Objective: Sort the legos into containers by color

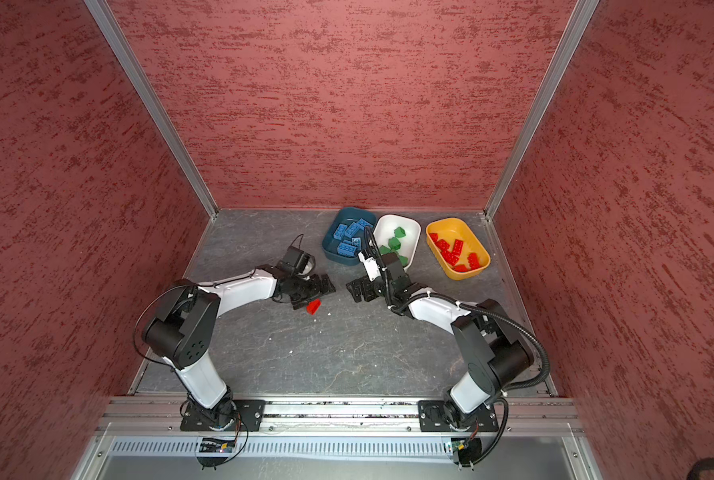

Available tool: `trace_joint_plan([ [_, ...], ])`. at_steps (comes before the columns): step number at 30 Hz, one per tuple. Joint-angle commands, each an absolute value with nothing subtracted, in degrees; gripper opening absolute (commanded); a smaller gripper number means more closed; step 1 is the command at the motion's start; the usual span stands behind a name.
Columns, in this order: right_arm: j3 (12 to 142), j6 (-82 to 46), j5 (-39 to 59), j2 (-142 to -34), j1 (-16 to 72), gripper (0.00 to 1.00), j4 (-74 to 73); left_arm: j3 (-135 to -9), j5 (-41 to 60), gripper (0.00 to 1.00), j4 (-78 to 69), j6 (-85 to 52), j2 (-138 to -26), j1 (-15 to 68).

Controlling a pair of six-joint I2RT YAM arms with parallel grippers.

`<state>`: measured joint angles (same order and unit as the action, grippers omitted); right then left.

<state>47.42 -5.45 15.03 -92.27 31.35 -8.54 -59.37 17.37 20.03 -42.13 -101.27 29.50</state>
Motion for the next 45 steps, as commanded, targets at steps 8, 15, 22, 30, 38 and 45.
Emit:
trace_joint_plan([
  [8,45.4,0.9,21.7,-97.1,35.8,0.99,-18.5,-58.6,14.3,0.99,20.2,-47.3,-98.3,30.4],
  [15,45.2,3.7,23.1,-98.3,37.7,0.99,-18.6,-56.2,9.5,0.99,26.3,-44.6,-90.0,25.7],
  [22,47.4,9.1,21.1,-102.6,43.0,0.99,-18.8,-49.3,2.5,0.99,29.1,-46.2,-78.1,18.4],
  [30,51.4,11.6,15.4,-108.4,47.4,0.95,-17.9,-43.4,0.0,0.99,32.6,-46.3,-68.6,12.9],
  [38,50.3,8.1,10.4,-110.3,48.1,0.74,-24.8,-42.0,-0.6,0.99,33.4,-46.7,-68.2,12.8],
  [45,48.6,8.7,9.2,-109.3,48.1,0.59,-26.0,-42.4,-1.2,0.99,32.9,-47.1,-70.3,14.0],
])
